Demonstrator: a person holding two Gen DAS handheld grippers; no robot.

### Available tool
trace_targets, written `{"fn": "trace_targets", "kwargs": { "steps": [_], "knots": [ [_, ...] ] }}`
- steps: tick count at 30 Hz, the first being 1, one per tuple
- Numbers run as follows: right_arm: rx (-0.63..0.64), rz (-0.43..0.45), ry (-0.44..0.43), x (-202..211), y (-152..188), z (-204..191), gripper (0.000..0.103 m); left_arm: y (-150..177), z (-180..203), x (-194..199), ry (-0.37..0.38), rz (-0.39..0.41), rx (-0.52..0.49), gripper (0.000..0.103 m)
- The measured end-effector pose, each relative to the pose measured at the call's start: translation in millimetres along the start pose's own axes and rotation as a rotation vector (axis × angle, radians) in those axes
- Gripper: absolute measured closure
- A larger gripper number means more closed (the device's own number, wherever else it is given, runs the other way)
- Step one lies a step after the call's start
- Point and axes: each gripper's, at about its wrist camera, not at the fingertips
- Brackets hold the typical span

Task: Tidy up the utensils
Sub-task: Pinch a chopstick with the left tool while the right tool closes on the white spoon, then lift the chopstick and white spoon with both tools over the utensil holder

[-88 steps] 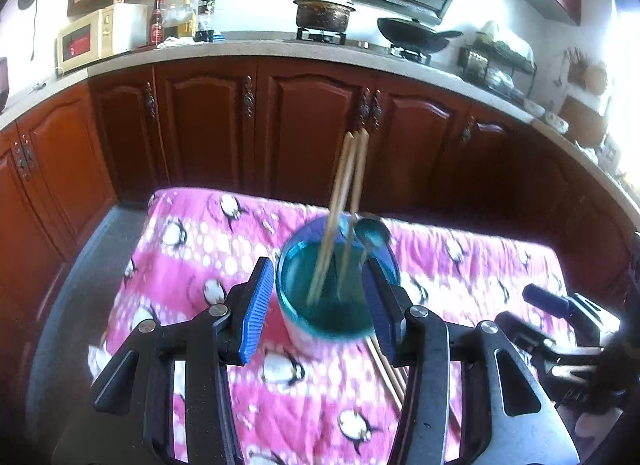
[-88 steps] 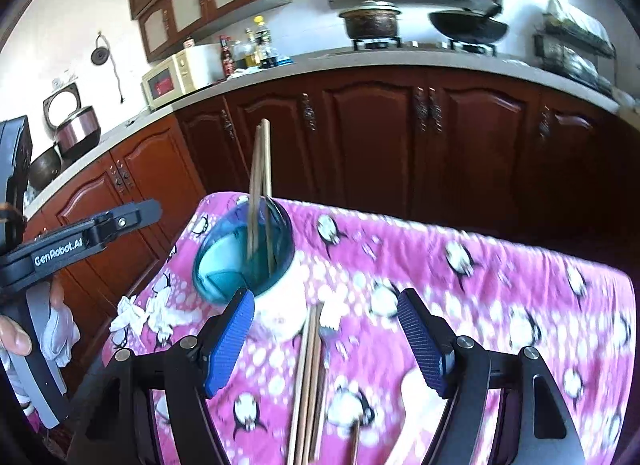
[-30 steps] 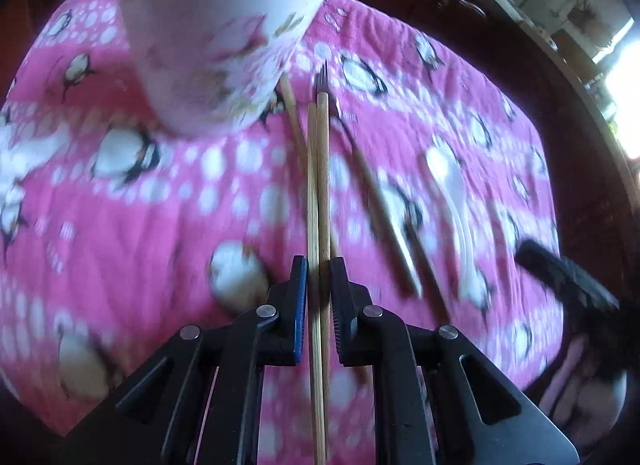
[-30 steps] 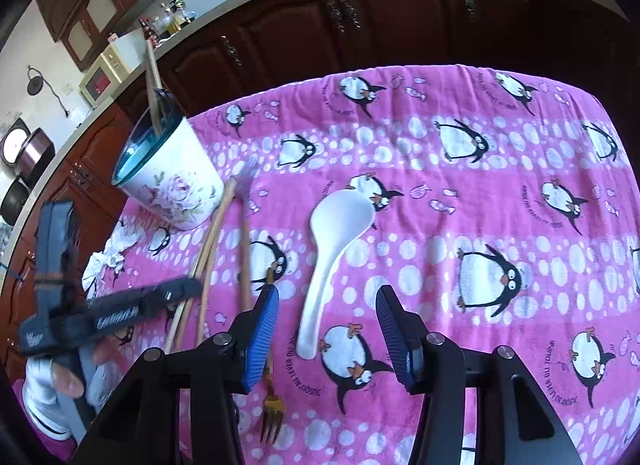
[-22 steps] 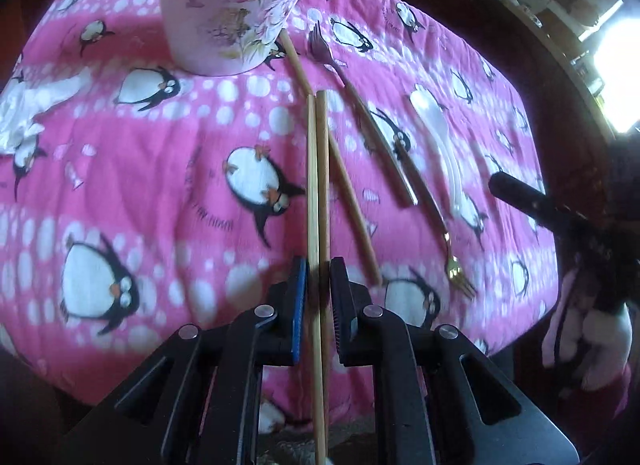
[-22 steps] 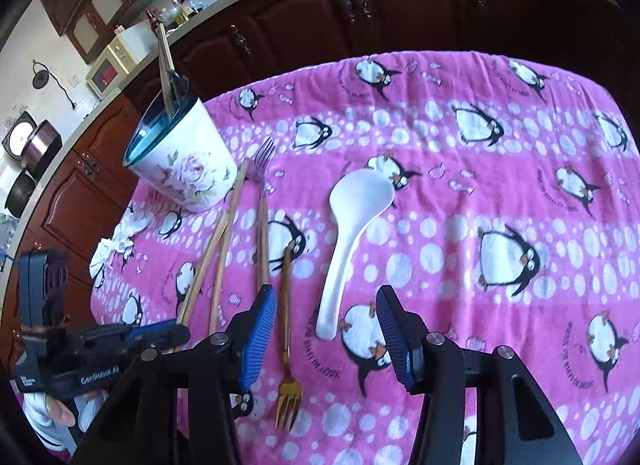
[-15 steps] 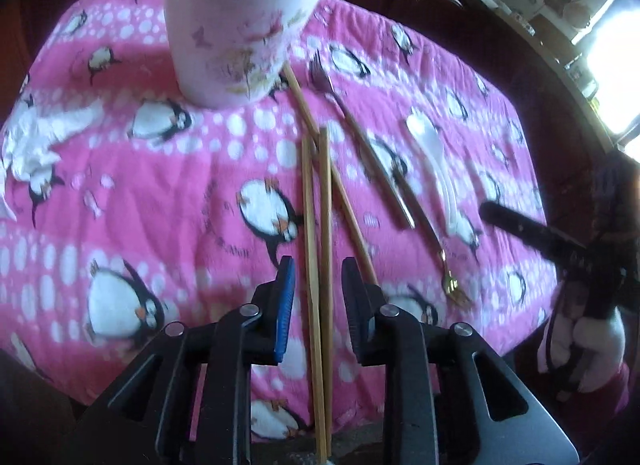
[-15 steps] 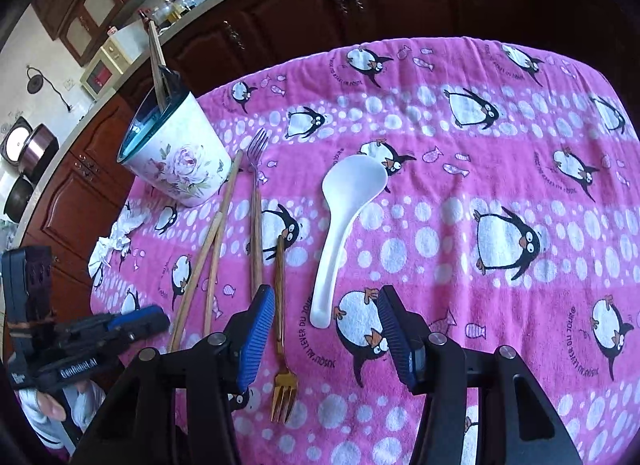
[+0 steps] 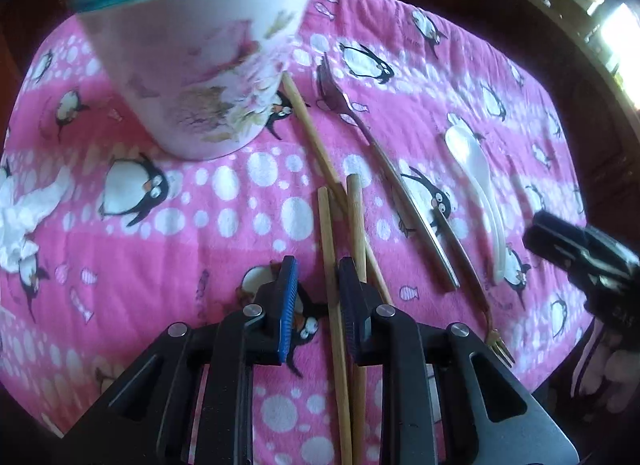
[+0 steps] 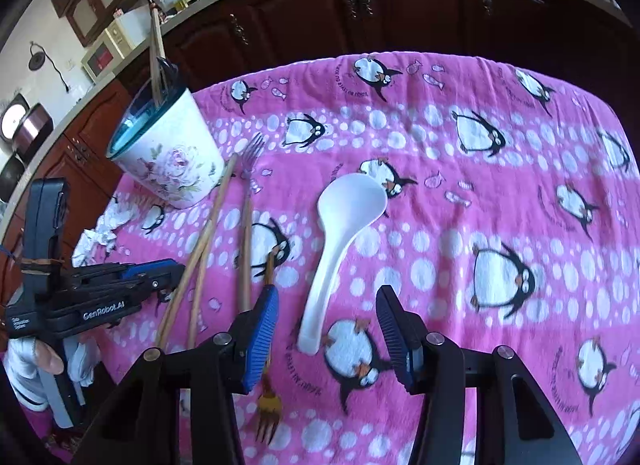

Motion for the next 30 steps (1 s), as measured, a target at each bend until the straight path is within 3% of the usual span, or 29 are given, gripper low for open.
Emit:
{"fn": "trace_targets", "kwargs": {
  "steps": [9,14,20,25,28,30],
  "knots": [
    [-0.037,-0.017,-0.01,-35,-38,28,0.058,-18,-3,-10,0.008,-0.016,0.03,0.083],
    [-0.054,-0.069,-0.056,-60,-49,42,0.059,-20,-5,-12,0.024,-0.03,0.027,0.083],
    [-0.052,-0.116,-0.157,-68,-53,37,0.089,-22,-7,-13,0.032,-0.032,0.041,0.083],
    [-0.045,-0.129,-0.181,-66,-44,33,0.089,-22,-9,-13,0.04,-0.029,0.043,0.083],
    [-0.098,-0.126,-0.241,-61,-38,34,0.089,-22,-9,-14,0.043,-0.03,0.045,0.083],
    [-0.106,-0.135,-0.263,-58,-31,33,0.085,-22,-9,-14,0.046,-0.031,0.046,0.083]
  ]
}}
Point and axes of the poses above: each gripper's, at about its wrist camera, not at the fingertips, and x roughly against the way its jaws point, z to its right, y to its underside, and after that the axes turned 4 degrees about z, right-handed
